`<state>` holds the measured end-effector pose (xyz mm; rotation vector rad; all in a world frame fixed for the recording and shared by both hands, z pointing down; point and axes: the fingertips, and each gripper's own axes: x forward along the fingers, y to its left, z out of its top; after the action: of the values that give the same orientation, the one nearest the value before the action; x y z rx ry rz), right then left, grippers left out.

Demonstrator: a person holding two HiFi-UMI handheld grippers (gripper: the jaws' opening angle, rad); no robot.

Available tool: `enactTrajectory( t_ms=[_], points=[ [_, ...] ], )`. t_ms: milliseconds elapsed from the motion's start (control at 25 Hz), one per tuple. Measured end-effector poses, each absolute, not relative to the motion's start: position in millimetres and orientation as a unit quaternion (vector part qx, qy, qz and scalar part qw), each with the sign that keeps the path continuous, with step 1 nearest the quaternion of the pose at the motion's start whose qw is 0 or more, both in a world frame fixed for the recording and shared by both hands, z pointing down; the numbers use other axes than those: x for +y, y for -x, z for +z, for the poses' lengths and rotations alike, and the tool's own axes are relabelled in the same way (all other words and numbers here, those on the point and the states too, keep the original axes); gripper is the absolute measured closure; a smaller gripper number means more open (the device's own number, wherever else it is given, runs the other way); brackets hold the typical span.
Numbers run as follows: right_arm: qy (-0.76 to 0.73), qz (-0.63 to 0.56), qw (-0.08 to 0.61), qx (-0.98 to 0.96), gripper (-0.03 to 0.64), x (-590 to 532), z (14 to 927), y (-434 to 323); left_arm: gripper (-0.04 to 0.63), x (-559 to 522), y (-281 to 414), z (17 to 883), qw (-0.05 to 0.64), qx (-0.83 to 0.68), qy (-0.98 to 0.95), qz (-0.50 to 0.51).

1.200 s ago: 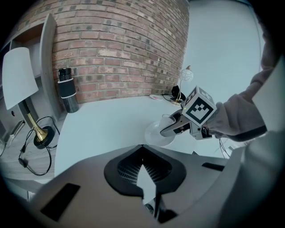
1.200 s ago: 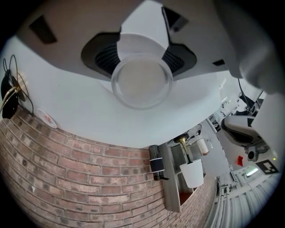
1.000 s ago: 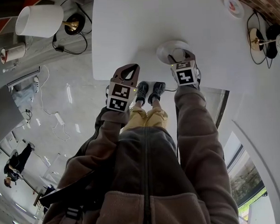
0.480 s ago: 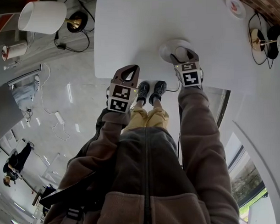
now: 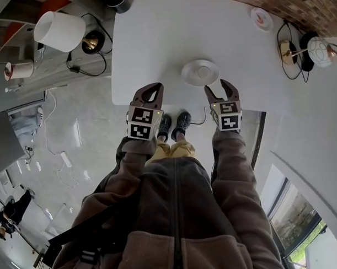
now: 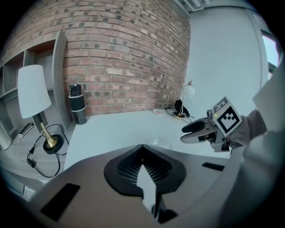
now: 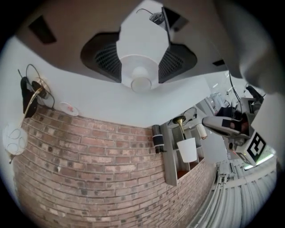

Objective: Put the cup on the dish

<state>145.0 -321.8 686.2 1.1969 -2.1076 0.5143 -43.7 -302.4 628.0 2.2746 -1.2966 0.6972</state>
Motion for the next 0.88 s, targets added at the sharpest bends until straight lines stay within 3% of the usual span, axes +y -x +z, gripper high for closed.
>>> enactTrajectory(
  t_ms=[160, 280, 600, 760, 880],
  points=[
    [-0.49, 0.172, 0.286, -0.805, 0.357, -324.2, 612.5, -155.0, 0.589, -323.2, 33.1, 566.5, 0.181, -0.48, -0.834, 0.204],
    [-0.519, 0.154, 0.251, -0.802, 0.428, -330.8, 547.0, -154.5, 0.589, -340.2, 20.1, 507.7, 0.154, -0.481, -0.847, 0.168],
    [-0.541, 0.095, 0.2, -0.811, 0.508, -335.2, 413.7, -145.7, 0.589, -351.4, -19.0, 384.6, 0.084, -0.455, -0.88, 0.108],
    [-0.566, 0.076, 0.172, -0.803, 0.582, -331.8, 364.1, -156.4, 0.589, -347.2, -26.7, 337.9, 0.059, -0.444, -0.89, 0.091],
    [-0.576, 0.058, 0.143, -0.803, 0.589, -331.9, 328.7, -162.1, 0.589, -345.7, -32.6, 311.9, 0.038, -0.44, -0.892, 0.095]
  ],
)
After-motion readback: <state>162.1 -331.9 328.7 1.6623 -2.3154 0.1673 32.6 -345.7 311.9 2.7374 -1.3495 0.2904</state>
